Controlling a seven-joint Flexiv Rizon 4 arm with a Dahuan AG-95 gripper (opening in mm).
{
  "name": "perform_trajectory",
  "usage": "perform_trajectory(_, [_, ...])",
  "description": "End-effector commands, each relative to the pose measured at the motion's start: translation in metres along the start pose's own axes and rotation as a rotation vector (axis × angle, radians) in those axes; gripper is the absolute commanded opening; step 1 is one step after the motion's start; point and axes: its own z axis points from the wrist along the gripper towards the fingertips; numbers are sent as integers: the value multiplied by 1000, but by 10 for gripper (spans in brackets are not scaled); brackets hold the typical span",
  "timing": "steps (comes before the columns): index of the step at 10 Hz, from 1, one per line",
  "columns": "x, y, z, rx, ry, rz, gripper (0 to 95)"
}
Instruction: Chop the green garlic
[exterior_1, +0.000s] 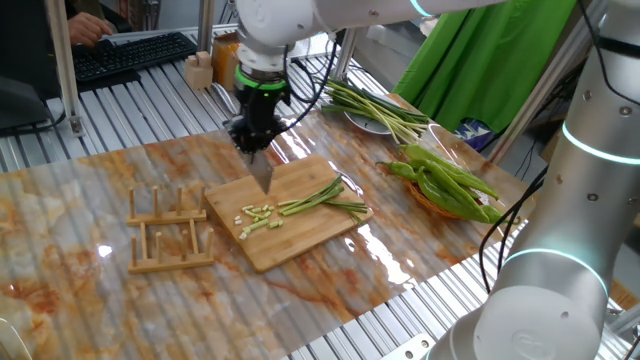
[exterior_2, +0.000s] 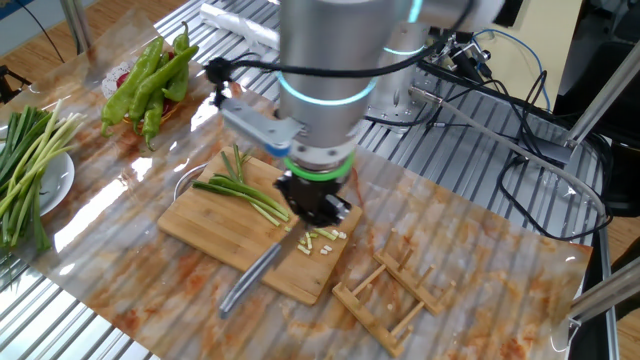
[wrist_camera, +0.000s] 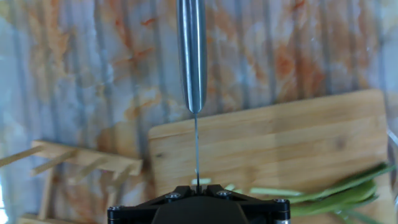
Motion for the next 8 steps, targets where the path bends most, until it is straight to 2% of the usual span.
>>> perform_trajectory(1, [-2, -15, 5, 1, -1, -22, 0])
perform_trajectory(2, [-2, -22, 8, 1, -5, -29, 0])
perform_trajectory(8, [-3, -24, 10, -3, 6, -21, 0])
